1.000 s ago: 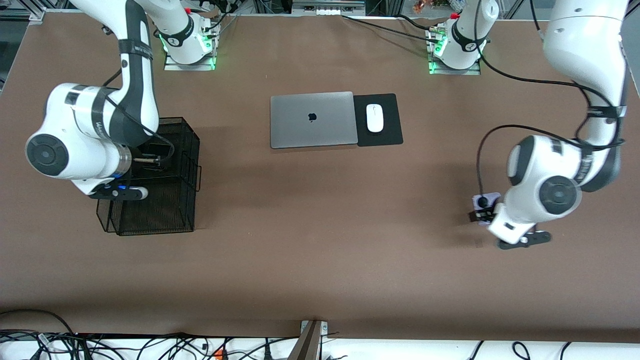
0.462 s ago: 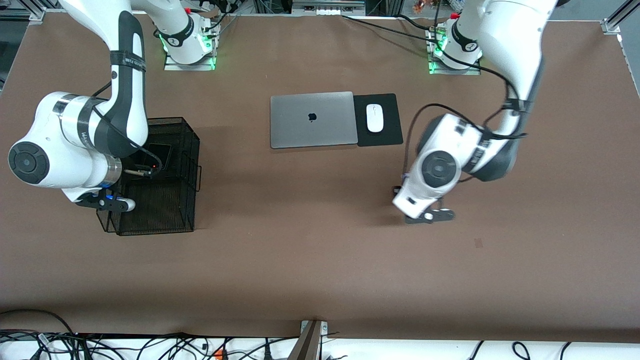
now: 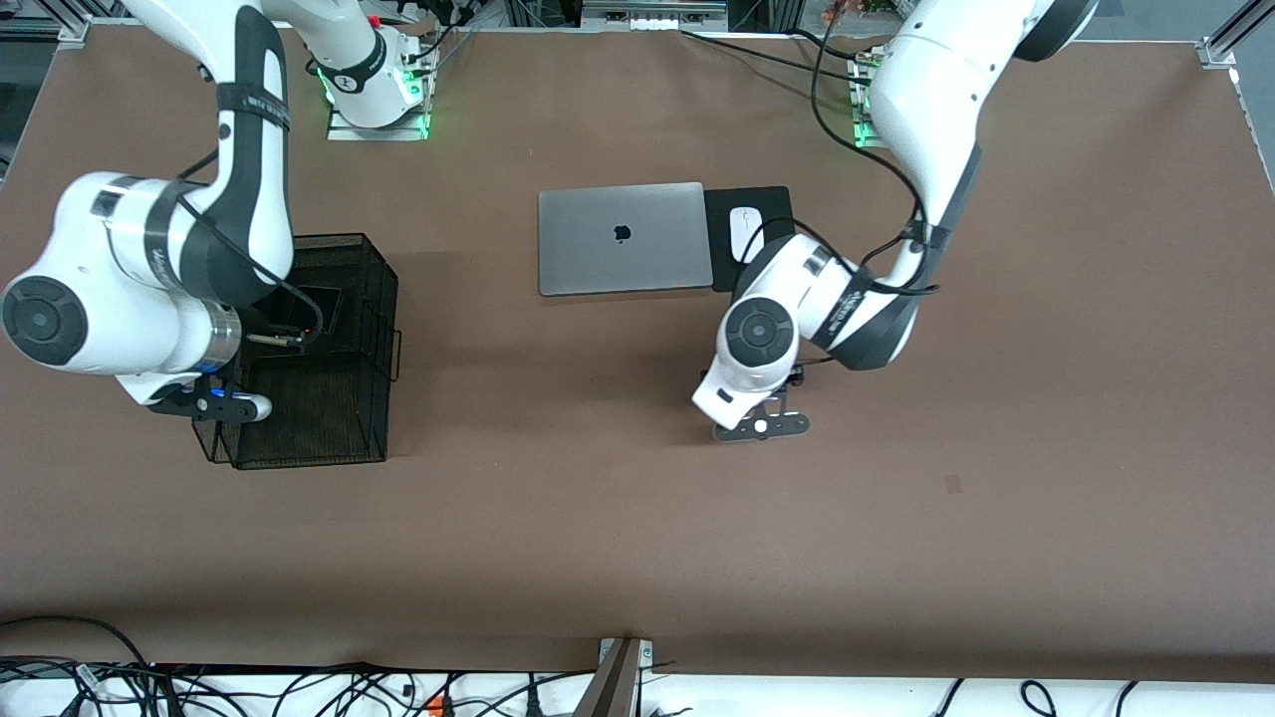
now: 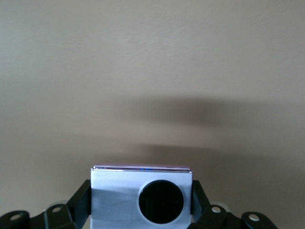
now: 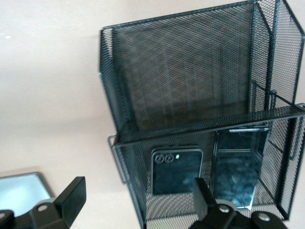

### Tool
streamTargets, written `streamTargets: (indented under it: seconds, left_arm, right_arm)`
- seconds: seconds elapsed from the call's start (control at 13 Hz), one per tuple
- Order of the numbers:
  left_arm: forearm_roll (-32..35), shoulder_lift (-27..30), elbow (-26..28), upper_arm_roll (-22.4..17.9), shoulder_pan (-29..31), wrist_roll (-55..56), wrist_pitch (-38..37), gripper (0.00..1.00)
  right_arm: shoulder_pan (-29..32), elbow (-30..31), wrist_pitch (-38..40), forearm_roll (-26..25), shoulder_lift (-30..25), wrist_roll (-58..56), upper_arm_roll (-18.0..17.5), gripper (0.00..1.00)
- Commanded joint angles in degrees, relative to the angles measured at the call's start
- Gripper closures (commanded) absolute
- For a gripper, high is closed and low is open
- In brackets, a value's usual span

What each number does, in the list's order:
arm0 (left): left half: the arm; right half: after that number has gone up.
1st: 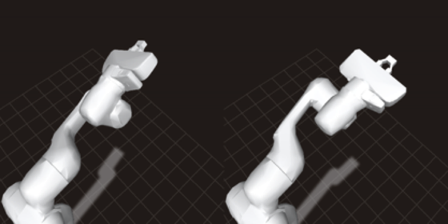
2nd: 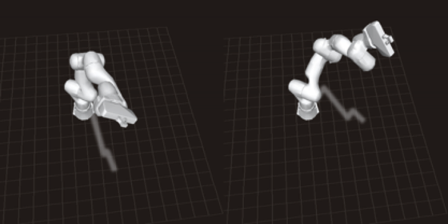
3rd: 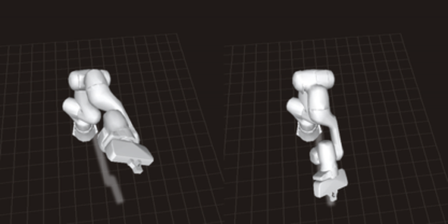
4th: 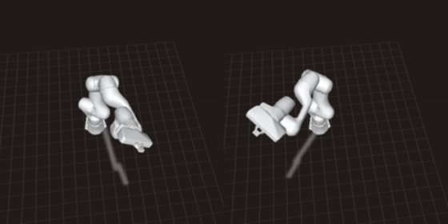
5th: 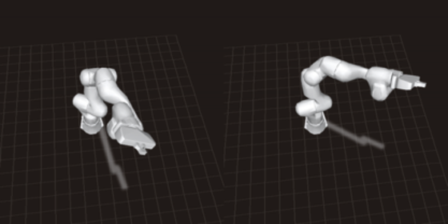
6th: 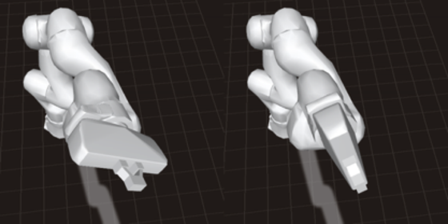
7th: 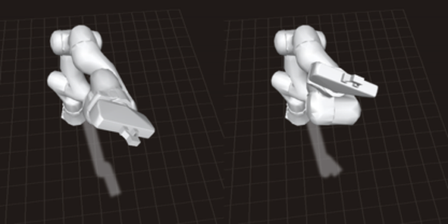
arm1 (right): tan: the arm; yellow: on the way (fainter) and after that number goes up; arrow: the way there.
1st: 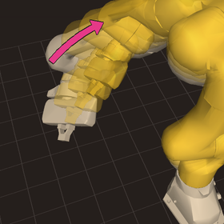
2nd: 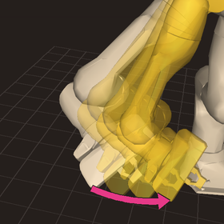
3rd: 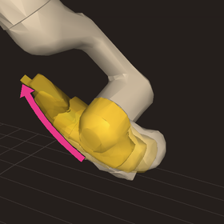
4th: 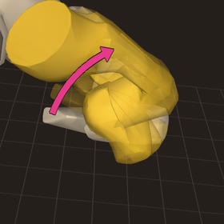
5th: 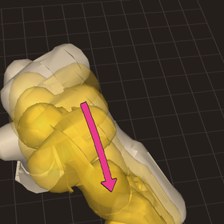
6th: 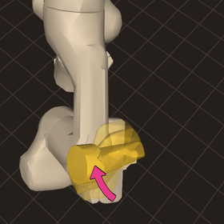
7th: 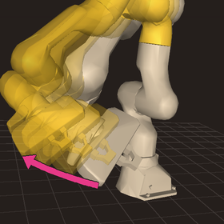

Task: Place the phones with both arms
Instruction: 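Set the white phone down and open the left gripper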

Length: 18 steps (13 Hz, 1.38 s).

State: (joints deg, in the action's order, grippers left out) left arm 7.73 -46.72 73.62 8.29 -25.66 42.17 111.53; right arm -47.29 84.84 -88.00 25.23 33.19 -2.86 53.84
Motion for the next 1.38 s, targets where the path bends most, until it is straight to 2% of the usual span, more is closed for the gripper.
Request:
streamTargets:
  seconds: [0.0,0.15,0.69,1.23,1.31]
  left_arm:
    - [-2.0,-6.6,-10.1,-0.9,-3.3,4.0,1.3,0.67]
    - [-2.4,-8.5,-11.8,-0.9,-5.1,7.3,5.8,0.67]
    - [-2.3,-13.7,-11.8,-1.4,-10.5,15.5,25.7,0.67]
    - [-1.8,-16.1,-11.9,-3.5,-11.0,15.3,30.4,0.62]
    - [-1.8,-16.1,-11.9,-3.5,-11.0,15.5,30.4,0.57]
  right_arm:
    - [2.4,-6.6,6.8,4.9,-0.1,0.6,0.7,0.01]
    - [3.7,-10.0,9.3,5.9,-0.1,0.5,1.2,0.01]
    - [3.9,-10.2,9.3,5.9,-0.1,0.5,1.1,0.01]
    - [3.8,-10.2,9.4,5.8,-0.1,0.4,1.1,0.01]
    - [3.8,-10.2,9.4,5.8,-0.1,0.5,1.1,0.01]
